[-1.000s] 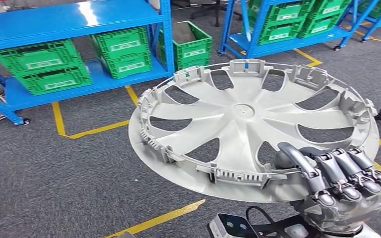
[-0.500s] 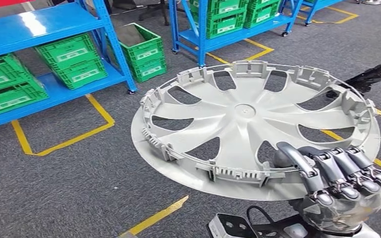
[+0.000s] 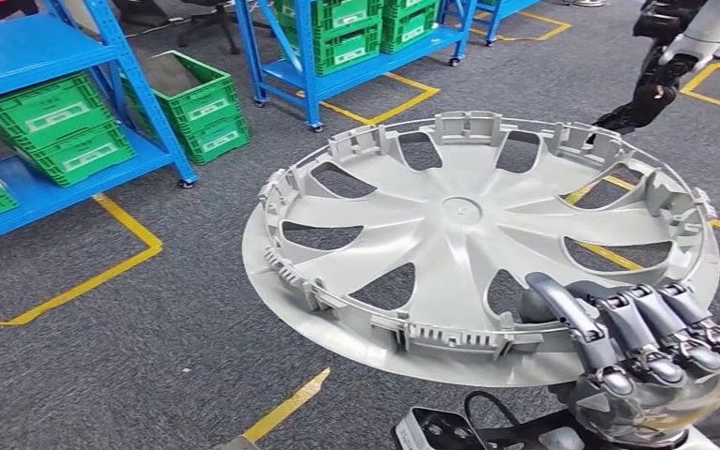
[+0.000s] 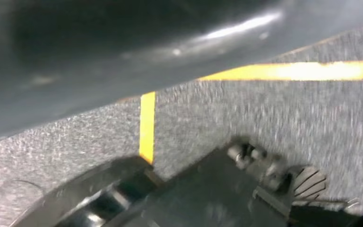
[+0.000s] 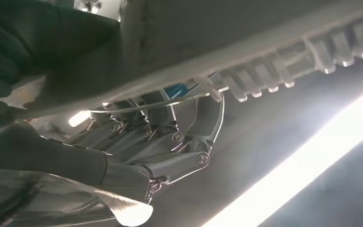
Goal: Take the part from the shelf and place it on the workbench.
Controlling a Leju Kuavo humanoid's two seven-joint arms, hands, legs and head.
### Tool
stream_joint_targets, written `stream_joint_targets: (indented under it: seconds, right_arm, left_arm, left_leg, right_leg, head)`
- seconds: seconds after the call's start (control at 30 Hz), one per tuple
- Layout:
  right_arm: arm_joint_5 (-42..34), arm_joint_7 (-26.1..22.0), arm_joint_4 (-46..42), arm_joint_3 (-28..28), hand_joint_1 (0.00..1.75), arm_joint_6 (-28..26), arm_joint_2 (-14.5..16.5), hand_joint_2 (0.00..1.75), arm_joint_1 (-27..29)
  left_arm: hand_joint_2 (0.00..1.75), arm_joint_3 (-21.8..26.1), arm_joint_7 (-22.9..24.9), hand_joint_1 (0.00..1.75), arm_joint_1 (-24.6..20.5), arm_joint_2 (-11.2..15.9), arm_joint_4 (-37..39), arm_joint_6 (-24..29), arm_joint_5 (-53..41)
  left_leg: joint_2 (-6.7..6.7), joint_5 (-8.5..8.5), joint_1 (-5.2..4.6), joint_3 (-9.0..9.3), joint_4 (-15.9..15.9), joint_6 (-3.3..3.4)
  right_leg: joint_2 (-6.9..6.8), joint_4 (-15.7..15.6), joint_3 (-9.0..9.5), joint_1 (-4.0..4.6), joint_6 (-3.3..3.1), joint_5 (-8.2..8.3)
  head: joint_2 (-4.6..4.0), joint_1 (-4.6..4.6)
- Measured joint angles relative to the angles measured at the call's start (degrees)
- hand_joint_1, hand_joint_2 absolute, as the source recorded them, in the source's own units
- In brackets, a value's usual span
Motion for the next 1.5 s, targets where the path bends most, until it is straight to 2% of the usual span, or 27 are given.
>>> stream_joint_targets:
  seconds: [0.07,0.1,0.17,0.23,0.3,0.37,0.43,0.5,0.53,0.57,0.6,0.67,0.73,0.8,0.87,0.9,0.93,1.0,1.03,1.1,1.13,1.2,1.27,1.3,1.37,1.43,1.5]
  right_arm:
    - [-0.01,-0.02,0.0,0.0,1.75,0.0,-0.01,1.75,0.0]
    - [-0.01,-0.02,0.0,0.01,1.75,0.0,-0.01,1.75,0.0]
    - [0.0,-0.02,-0.03,0.02,1.75,0.0,-0.02,1.75,0.0]
    - [-0.01,-0.03,-0.07,0.1,1.75,0.0,-0.03,1.75,-0.05]
    - [-0.02,-0.07,-0.09,0.23,1.75,0.0,-0.03,1.75,-0.11]
    - [-0.01,-0.12,-0.16,0.27,1.75,0.0,-0.02,1.75,-0.1]
    - [0.01,-0.16,-0.31,0.31,1.75,0.0,-0.01,1.75,-0.11]
    - [0.02,-0.24,-0.39,0.37,1.75,0.0,-0.01,1.75,-0.13]
    - [0.02,-0.29,-0.39,0.39,1.75,0.0,-0.01,1.75,-0.14]
    - [0.02,-0.37,-0.39,0.39,1.75,0.0,-0.01,1.75,-0.14]
    - [0.02,-0.46,-0.39,0.39,1.75,0.0,-0.01,1.75,-0.14]
    - [0.02,-0.72,-0.4,0.4,1.75,0.0,-0.01,1.75,-0.13]
    - [0.03,-0.95,-0.4,0.4,1.75,0.0,-0.01,1.75,-0.15]
    - [0.03,-1.04,-0.43,0.41,1.75,0.0,-0.01,1.75,-0.17]
    - [0.04,-1.07,-0.51,0.42,1.75,0.0,-0.01,1.75,-0.16]
    - [0.03,-1.08,-0.57,0.42,1.75,0.0,-0.02,1.75,-0.17]
    - [0.02,-1.09,-0.65,0.42,1.75,0.0,-0.02,1.75,-0.17]
    - [-0.02,-1.09,-0.76,0.42,1.75,0.0,-0.03,1.75,-0.19]
    - [-0.03,-1.09,-0.79,0.42,1.75,0.0,-0.03,1.75,-0.19]
    - [-0.03,-1.09,-0.79,0.42,1.75,0.0,-0.04,1.75,-0.18]
    - [-0.02,-1.09,-0.79,0.42,1.75,0.0,-0.05,1.75,-0.18]
    - [-0.02,-1.09,-0.82,0.42,1.75,0.0,-0.05,1.75,-0.18]
    - [-0.04,-1.17,-0.87,0.43,1.75,0.0,-0.05,1.75,-0.19]
    - [-0.04,-1.27,-0.9,0.43,1.75,0.0,-0.05,1.75,-0.19]
    - [-0.04,-1.52,-1.02,0.44,1.75,0.0,-0.04,1.75,-0.18]
    - [-0.03,-1.77,-1.22,0.44,1.75,0.0,-0.03,1.75,-0.19]
    - [-0.03,-1.97,-1.33,0.44,1.75,0.0,-0.03,1.75,-0.22]
  left_arm:
    - [0.0,0.06,0.01,0.0,0.25,0.04,0.0,-0.01,-0.28]
    - [0.0,0.08,0.01,0.0,0.27,0.05,0.0,-0.01,-0.39]
    - [0.0,0.11,0.01,0.0,0.14,0.03,0.0,-0.01,-0.58]
    - [0.0,0.17,0.01,0.0,0.01,0.02,0.0,-0.01,-0.84]
    - [0.0,0.3,0.01,0.0,-0.07,0.01,0.0,-0.02,-1.18]
    - [0.0,0.37,0.01,0.0,-0.22,-0.05,0.0,-0.02,-1.49]
    - [0.0,0.4,0.02,0.0,-0.47,-0.11,0.0,-0.02,-1.69]
    - [0.0,0.51,0.03,0.0,-0.49,-0.1,0.0,-0.04,-1.81]
    - [0.0,0.6,0.03,0.0,-0.36,-0.08,0.0,-0.05,-1.88]
    - [0.0,0.74,0.03,0.0,-0.21,-0.05,0.0,-0.05,-1.98]
    - [0.0,0.89,0.04,0.0,-0.11,-0.03,0.0,-0.05,-2.1]
    - [0.0,1.19,0.04,0.0,-0.11,-0.02,0.0,-0.05,-2.4]
    - [0.0,1.39,0.03,0.0,-0.23,-0.02,-0.01,-0.05,-2.62]
    - [0.0,1.46,0.03,0.0,-0.25,-0.02,-0.01,-0.07,-2.73]
    - [0.0,1.48,0.03,0.0,-0.27,-0.09,-0.02,-0.08,-2.78]
    - [0.0,1.49,0.03,0.0,-0.35,-0.13,-0.02,-0.08,-2.8]
    - [0.0,1.49,0.02,0.0,-0.46,-0.21,-0.02,-0.08,-2.82]
    - [0.0,1.49,0.01,0.0,-0.51,-0.3,-0.02,-0.08,-2.83]
    - [0.0,1.5,0.0,0.0,-0.41,-0.3,-0.02,-0.08,-2.83]
    - [0.0,1.51,0.01,0.0,-0.24,-0.2,-0.02,-0.08,-2.83]
    - [0.0,1.51,0.01,0.0,-0.25,-0.18,-0.02,-0.08,-2.83]
    - [0.0,1.51,0.01,0.0,-0.35,-0.21,-0.02,-0.08,-2.84]
    - [0.0,1.52,0.01,0.0,-0.39,-0.21,-0.02,-0.08,-2.89]
    - [0.0,1.54,0.01,0.0,-0.39,-0.2,-0.02,-0.09,-2.95]
    - [0.0,1.61,0.01,0.0,-0.43,-0.27,-0.04,-0.1,-3.2]
    - [0.0,1.76,-0.01,0.0,-0.55,-0.36,-0.08,-0.11,-3.44]
    - [0.0,1.97,-0.03,0.0,-0.47,-0.36,-0.11,-0.13,-3.53]
  left_leg:
    - [1.78,0.01,-0.11,-0.16,0.04,0.02]
    - [2.63,0.0,-0.14,-0.19,0.06,0.01]
    - [4.1,-0.08,-0.2,-0.08,0.09,-0.12]
    - [5.23,-0.28,-0.51,0.04,0.21,-0.53]
    - [6.3,-0.39,-0.82,0.06,0.31,-1.06]
    - [7.26,-0.49,-0.84,0.1,0.38,-1.57]
    - [5.55,-2.2,-0.68,-0.64,2.41,-2.19]
    - [2.32,-5.89,-0.46,-3.32,8.78,-2.53]
    - [1.37,-7.54,-0.42,-5.06,12.66,-2.55]
    - [0.84,-8.28,-0.41,-6.38,15.47,-2.5]
    - [0.53,-7.88,-0.41,-6.89,16.39,-2.4]
    - [-0.37,-4.23,-0.38,-5.08,11.92,-2.07]
    - [-3.43,-1.07,-0.12,-2.03,4.69,-1.66]
    - [-5.45,-0.5,-0.02,-0.87,1.54,-1.39]
    - [-4.3,-0.3,-0.05,-0.91,1.15,-1.03]
    - [-3.54,-0.1,0.0,-0.88,0.95,-0.74]
    - [-2.75,0.08,0.09,-0.86,0.74,-0.43]
    - [-1.02,0.21,0.03,-0.93,0.56,-0.03]
    - [-0.08,0.19,-0.05,-1.02,0.56,0.06]
    - [1.82,0.15,-0.19,-1.14,0.57,0.09]
    - [2.65,0.13,-0.23,-1.16,0.58,0.07]
    - [4.05,0.01,-0.3,-1.0,0.59,-0.13]
    - [5.13,-0.2,-0.59,-0.85,0.7,-0.63]
    - [5.62,-0.25,-0.72,-0.81,0.75,-0.89]
    - [6.54,-0.28,-0.76,-0.74,0.77,-1.48]
    - [4.88,-1.46,-0.53,-1.13,2.08,-2.16]
    - [1.75,-4.71,-0.27,-3.38,7.48,-2.61]
  right_leg:
    - [-0.91,5.98,-2.46,-0.02,0.26,-2.2]
    - [-1.15,5.94,-2.11,-0.02,0.27,-1.76]
    - [-2.42,-0.47,1.99,0.05,0.03,1.32]
    - [-4.84,-8.11,6.52,0.45,-0.55,3.26]
    - [-5.5,-10.57,7.83,0.79,-1.27,3.35]
    - [-4.15,-10.66,7.58,0.75,-1.98,3.69]
    - [-2.87,-10.94,7.43,0.52,-2.64,4.1]
    - [-1.55,-11.04,7.29,0.41,-3.03,4.37]
    - [-0.82,-11.01,7.21,0.46,-3.12,4.43]
    - [0.0,-10.95,7.17,0.5,-3.16,4.46]
    - [0.84,-10.86,7.14,0.54,-3.18,4.48]
    - [2.52,-10.58,7.14,0.54,-3.16,4.48]
    - [3.94,-10.22,6.91,0.51,-2.91,4.49]
    - [5.27,-10.03,6.29,0.34,-2.25,4.74]
    - [6.49,-10.08,5.6,0.1,-1.45,5.1]
    - [5.99,-9.69,5.14,0.13,-1.17,4.91]
    - [4.65,-8.42,4.34,0.23,-0.95,4.13]
    - [0.88,-2.2,1.25,0.4,-0.57,0.75]
    - [-0.25,1.86,-0.65,0.35,-0.37,-1.14]
    - [-1.02,6.56,-2.66,0.18,-0.13,-2.6]
    - [-1.26,5.51,-1.86,0.12,-0.12,-1.72]
    - [-3.03,-2.08,2.75,0.16,-0.32,1.38]
    - [-5.09,-8.77,6.85,0.54,-0.95,2.99]
    - [-5.52,-10.06,7.57,0.72,-1.3,3.06]
    - [-4.39,-10.3,7.42,0.83,-2.02,3.25]
    - [-3.16,-10.58,7.35,0.63,-2.7,3.63]
    - [-1.94,-10.76,7.36,0.48,-3.26,3.92]
  head:
    - [0.0,0.04]
    - [0.0,0.04]
    - [0.0,0.05]
    - [0.0,0.02]
    - [0.0,-0.04]
    - [0.0,-0.05]
    - [0.0,-0.17]
    - [0.0,-0.32]
    - [0.0,-0.34]
    - [0.0,-0.33]
    - [0.0,-0.33]
    - [0.0,-0.34]
    - [0.0,-0.29]
    - [0.0,-0.26]
    - [0.0,-0.29]
    - [0.0,-0.27]
    - [0.0,-0.12]
    - [0.0,0.16]
    - [0.0,0.28]
    - [0.0,0.28]
    - [0.0,0.29]
    - [0.0,0.3]
    - [0.0,0.24]
    - [0.0,0.2]
    - [0.0,0.14]
    - [0.0,0.04]
    - [0.0,-0.15]
